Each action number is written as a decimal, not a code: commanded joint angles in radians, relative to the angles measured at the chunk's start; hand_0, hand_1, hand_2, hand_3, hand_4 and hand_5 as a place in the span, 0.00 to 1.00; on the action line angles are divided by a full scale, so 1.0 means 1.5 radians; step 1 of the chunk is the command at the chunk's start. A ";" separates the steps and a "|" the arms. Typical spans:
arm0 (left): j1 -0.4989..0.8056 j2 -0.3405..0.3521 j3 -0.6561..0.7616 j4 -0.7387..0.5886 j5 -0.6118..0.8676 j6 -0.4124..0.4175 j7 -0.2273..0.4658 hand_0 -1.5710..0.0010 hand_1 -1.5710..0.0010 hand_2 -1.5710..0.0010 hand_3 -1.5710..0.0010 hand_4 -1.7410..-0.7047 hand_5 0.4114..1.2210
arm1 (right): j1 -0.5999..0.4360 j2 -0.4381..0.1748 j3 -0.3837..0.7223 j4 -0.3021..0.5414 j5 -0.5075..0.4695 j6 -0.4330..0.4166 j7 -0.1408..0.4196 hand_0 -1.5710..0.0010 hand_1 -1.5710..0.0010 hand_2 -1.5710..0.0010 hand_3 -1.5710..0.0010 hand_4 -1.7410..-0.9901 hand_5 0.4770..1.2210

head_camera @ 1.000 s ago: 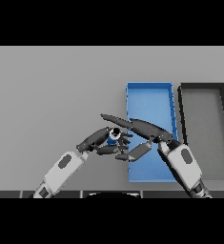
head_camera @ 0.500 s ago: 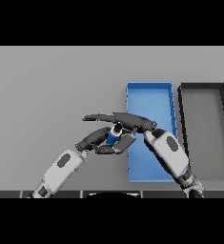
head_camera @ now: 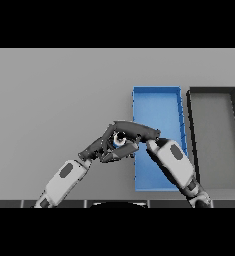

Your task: Pick up the blue pipe and place it into the blue bin.

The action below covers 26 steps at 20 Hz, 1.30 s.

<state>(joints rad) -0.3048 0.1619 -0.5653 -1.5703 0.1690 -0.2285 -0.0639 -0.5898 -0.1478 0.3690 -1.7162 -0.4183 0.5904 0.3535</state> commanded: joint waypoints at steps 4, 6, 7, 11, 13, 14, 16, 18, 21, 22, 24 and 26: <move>-0.013 0.005 -0.011 0.012 -0.034 0.009 -0.005 0.05 0.07 0.05 0.66 0.01 1.00 | 0.023 0.011 0.007 -0.017 0.059 0.016 -0.036 0.05 0.05 0.05 0.06 0.36 0.85; -0.020 0.007 -0.016 0.004 -0.038 0.017 0.008 0.05 0.14 0.03 0.68 0.01 1.00 | 0.020 0.019 -0.005 -0.013 0.041 0.025 -0.026 0.03 0.03 0.03 0.04 0.36 0.91; -0.017 0.014 -0.017 0.009 -0.038 0.007 -0.005 0.09 0.22 0.14 0.66 0.10 1.00 | 0.020 0.025 -0.009 -0.008 0.033 0.031 -0.013 0.02 0.02 0.02 0.03 0.35 0.93; -0.030 0.031 -0.015 0.009 -0.039 -0.040 0.008 0.50 0.59 0.58 0.83 0.47 1.00 | 0.027 0.045 -0.013 -0.023 0.049 0.042 -0.002 0.01 0.01 0.01 0.01 0.35 0.97; -0.031 0.033 -0.008 0.014 -0.048 -0.061 0.010 0.68 0.74 0.73 0.89 0.61 0.95 | 0.035 0.049 -0.019 -0.028 0.052 0.039 -0.003 0.01 0.01 0.01 0.01 0.34 0.98; -0.022 0.031 -0.012 0.012 -0.058 -0.061 -0.004 0.74 0.79 0.79 0.91 0.67 0.87 | 0.035 0.052 -0.023 -0.030 0.054 0.041 0.007 0.01 0.01 0.01 0.01 0.34 0.98; -0.030 0.030 -0.007 0.020 -0.073 -0.047 -0.014 0.84 0.87 0.86 0.94 0.76 0.68 | 0.033 0.063 -0.033 -0.034 0.049 0.049 0.015 0.00 0.00 0.00 0.00 0.34 0.99; -0.033 0.028 -0.008 0.025 -0.083 -0.035 0.019 0.90 0.91 0.91 0.96 0.83 0.53 | 0.037 0.071 -0.036 -0.042 0.045 0.046 0.014 0.00 0.00 0.00 0.00 0.34 0.99; -0.029 0.035 -0.007 0.030 -0.093 -0.029 0.000 0.95 0.96 0.96 0.98 0.88 0.38 | 0.034 0.076 -0.045 -0.040 0.053 0.042 0.021 0.00 0.00 0.00 0.00 0.34 1.00; -0.028 0.036 -0.005 0.028 -0.087 -0.032 0.007 0.96 0.96 0.96 0.99 0.88 0.34 | 0.035 0.080 -0.044 -0.038 0.060 0.046 0.015 0.00 0.00 0.00 0.00 0.34 1.00; -0.024 0.031 0.002 0.031 -0.074 -0.030 0.018 0.97 0.98 0.98 0.99 0.87 0.28 | 0.044 0.085 -0.045 -0.041 0.066 0.047 0.012 0.00 0.00 0.00 0.00 0.34 1.00; -0.012 0.022 -0.001 0.024 -0.068 -0.019 0.064 0.98 0.99 0.99 0.99 0.85 0.25 | 0.051 0.089 -0.047 -0.045 0.064 0.048 0.007 0.00 0.00 0.00 0.00 0.33 1.00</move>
<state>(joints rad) -0.3231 0.1951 -0.5667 -1.5343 0.0665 -0.2566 0.0325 -0.5133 -0.0135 0.2986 -1.7831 -0.3214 0.6638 0.3626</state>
